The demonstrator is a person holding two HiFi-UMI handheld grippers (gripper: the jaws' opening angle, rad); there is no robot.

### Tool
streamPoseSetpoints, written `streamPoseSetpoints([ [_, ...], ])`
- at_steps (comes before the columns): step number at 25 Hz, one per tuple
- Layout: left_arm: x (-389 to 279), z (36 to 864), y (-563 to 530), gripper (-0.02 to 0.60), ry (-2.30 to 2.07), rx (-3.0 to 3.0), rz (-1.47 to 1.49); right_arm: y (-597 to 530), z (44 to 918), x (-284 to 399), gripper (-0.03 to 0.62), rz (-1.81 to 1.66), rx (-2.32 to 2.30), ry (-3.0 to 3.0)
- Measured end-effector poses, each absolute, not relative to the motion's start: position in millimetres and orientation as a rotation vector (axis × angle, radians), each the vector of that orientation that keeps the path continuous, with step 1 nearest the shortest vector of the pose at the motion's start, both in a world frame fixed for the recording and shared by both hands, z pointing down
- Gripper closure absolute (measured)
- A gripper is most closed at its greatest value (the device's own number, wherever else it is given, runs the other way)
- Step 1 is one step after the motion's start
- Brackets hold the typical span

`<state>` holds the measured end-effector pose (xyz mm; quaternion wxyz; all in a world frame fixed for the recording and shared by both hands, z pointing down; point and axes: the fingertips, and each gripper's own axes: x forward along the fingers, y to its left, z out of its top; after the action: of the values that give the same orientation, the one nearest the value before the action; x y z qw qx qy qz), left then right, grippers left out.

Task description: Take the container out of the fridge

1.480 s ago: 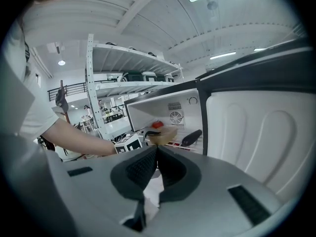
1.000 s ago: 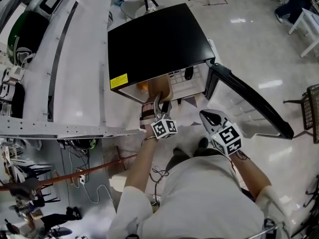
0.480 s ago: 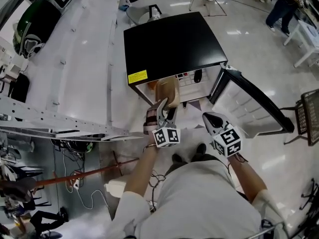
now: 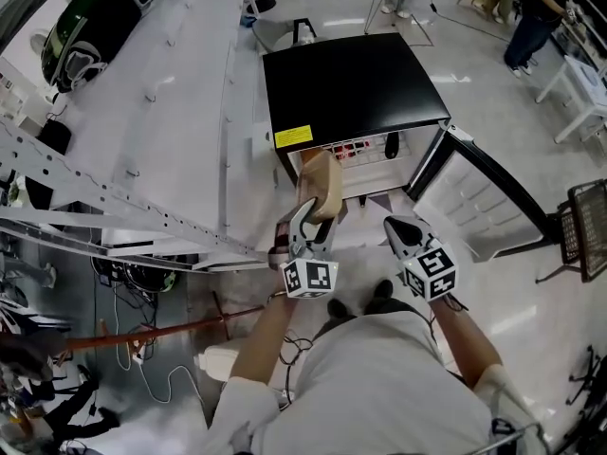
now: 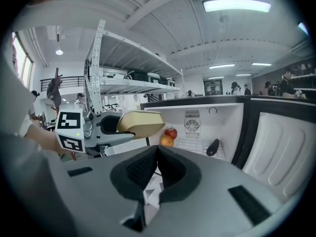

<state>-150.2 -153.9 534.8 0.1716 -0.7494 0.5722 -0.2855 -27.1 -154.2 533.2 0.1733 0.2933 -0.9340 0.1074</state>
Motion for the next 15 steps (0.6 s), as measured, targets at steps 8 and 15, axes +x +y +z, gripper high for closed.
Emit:
streamPoseSetpoints([
  [8, -174.8, 517.0, -124.9, 0.364, 1.711, -2.204, -0.660, -147.4, 521.6, -26.5, 0.588, 0.269, 0.924, -2.642],
  [15, -188.9, 492.6, -107.2, 0.364, 1.821, -2.272, -0.479, -148.1, 506.3, -16.8, 0.588, 0.232, 0.980, -2.654],
])
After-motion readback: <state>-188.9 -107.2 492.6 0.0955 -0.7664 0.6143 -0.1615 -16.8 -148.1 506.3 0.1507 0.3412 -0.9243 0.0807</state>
